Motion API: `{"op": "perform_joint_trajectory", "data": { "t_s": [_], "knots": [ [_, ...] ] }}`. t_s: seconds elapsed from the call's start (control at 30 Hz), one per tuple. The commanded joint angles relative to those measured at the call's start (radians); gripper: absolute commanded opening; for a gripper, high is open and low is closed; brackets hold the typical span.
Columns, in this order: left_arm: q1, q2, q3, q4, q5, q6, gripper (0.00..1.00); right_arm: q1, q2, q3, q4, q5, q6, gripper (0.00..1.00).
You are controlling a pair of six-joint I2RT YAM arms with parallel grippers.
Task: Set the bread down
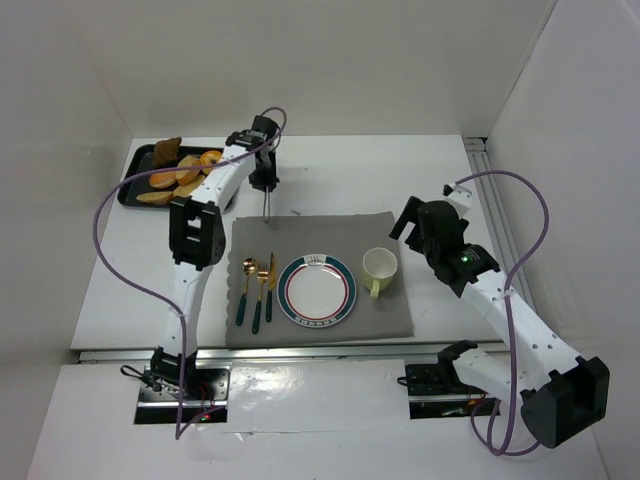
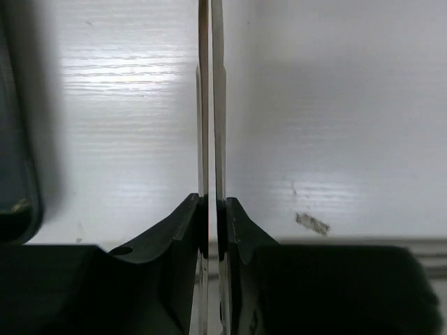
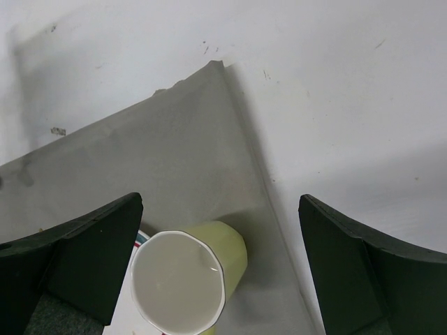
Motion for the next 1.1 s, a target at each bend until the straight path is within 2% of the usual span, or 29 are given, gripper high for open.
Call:
{"op": "perform_joint_trajectory", "data": {
  "t_s": [0.0, 0.07, 0.2, 0.33, 0.37, 0.43, 0.57, 0.83, 1.07],
  "knots": [
    [0.053, -0.253, -0.006, 0.002, 0.015, 0.029, 0.25, 0.008, -0.024, 0.008, 0.024, 0.038, -0.004, 1.0],
    [0.088, -0.362, -0.057, -0.008, 0.042, 0.039, 0.25, 0.008, -0.024, 0.008, 0.024, 0.038, -0.004, 1.0],
    [0.262, -0.499, -0.221, -0.018, 0.114, 0.039, 0.26, 0.008, -0.015, 0.008, 0.046, 0.001, -0.004, 1.0],
    [0.393, -0.513, -0.209, -0.098, 0.148, 0.06, 0.29, 0.008, 0.026, 0.008, 0.055, -0.016, -0.004, 1.0],
    [0.409, -0.504, -0.194, -0.122, 0.162, 0.071, 0.35, 0.008, 0.038, 0.017, 0.055, -0.028, -0.004, 1.0],
    [0.432, -0.473, -0.143, -0.184, 0.138, 0.089, 0.37, 0.008, 0.048, 0.017, 0.066, -0.028, -0.013, 1.0],
    [0.453, -0.473, -0.143, -0.193, 0.092, 0.08, 0.38, 0.008, 0.048, 0.017, 0.087, -0.039, -0.013, 1.0],
    [0.453, -0.432, -0.088, -0.161, -0.031, 0.037, 0.57, 0.008, 0.057, 0.017, 0.087, -0.049, -0.023, 1.0],
    [0.453, -0.413, -0.076, -0.161, -0.136, 0.046, 0.59, 0.008, 0.098, 0.036, 0.105, -0.049, -0.042, 1.0]
  ]
}}
